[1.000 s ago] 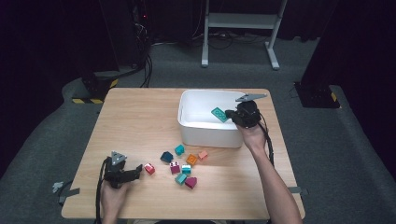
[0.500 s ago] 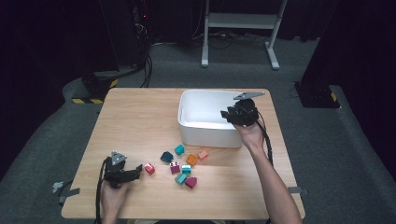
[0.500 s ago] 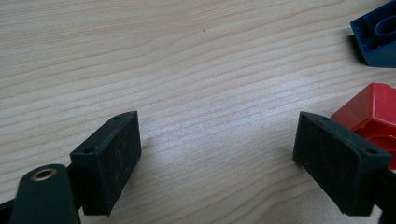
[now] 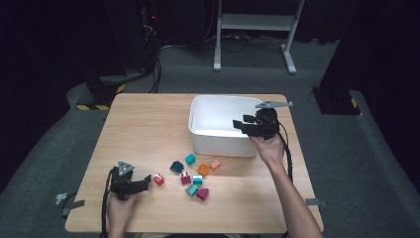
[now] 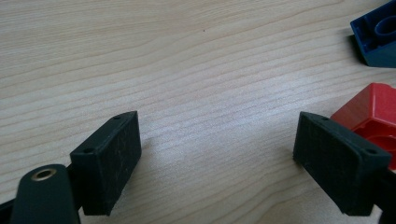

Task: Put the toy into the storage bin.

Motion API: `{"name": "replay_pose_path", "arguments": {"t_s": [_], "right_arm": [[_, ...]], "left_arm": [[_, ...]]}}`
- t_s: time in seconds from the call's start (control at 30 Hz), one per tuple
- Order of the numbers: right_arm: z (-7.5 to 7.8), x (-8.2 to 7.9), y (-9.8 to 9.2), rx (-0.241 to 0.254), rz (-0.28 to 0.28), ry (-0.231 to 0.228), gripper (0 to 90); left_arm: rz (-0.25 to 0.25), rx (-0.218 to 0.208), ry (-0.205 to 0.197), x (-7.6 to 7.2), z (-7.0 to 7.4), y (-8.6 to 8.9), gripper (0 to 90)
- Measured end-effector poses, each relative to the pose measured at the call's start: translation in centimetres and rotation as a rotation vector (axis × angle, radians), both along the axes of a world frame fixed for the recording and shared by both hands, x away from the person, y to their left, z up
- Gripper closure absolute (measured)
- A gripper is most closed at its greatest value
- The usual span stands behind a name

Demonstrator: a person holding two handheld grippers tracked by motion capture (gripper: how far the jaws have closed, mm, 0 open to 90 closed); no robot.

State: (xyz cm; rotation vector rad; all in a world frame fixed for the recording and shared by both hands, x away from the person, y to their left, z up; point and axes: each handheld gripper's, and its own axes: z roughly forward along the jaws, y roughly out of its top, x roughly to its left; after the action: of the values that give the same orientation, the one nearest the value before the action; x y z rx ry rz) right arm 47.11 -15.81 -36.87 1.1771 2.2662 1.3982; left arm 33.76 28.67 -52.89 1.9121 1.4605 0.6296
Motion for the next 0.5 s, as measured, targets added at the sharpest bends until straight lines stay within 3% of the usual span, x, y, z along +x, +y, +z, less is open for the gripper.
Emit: {"name": "replay_pose_path", "arguments": {"t_s": [0.17, 0.23, 0.5], "right_arm": [[0.4, -1.2, -0.1, 0.015, 0.016, -0.054, 44.7], [0.5, -2.3, 0.0, 0.017, 0.029, -0.096, 44.6], [0.2, -4.6, -0.1, 0.015, 0.07, -0.141, 44.3]], "left_arm": [[0.0, 0.0, 0.0, 0.0, 0.0, 0.0, 15.1], [0.0, 0.0, 0.0, 0.0, 0.0, 0.0, 15.1], [0.001, 0.0, 0.0, 0.0, 0.0, 0.0, 15.1]]}}
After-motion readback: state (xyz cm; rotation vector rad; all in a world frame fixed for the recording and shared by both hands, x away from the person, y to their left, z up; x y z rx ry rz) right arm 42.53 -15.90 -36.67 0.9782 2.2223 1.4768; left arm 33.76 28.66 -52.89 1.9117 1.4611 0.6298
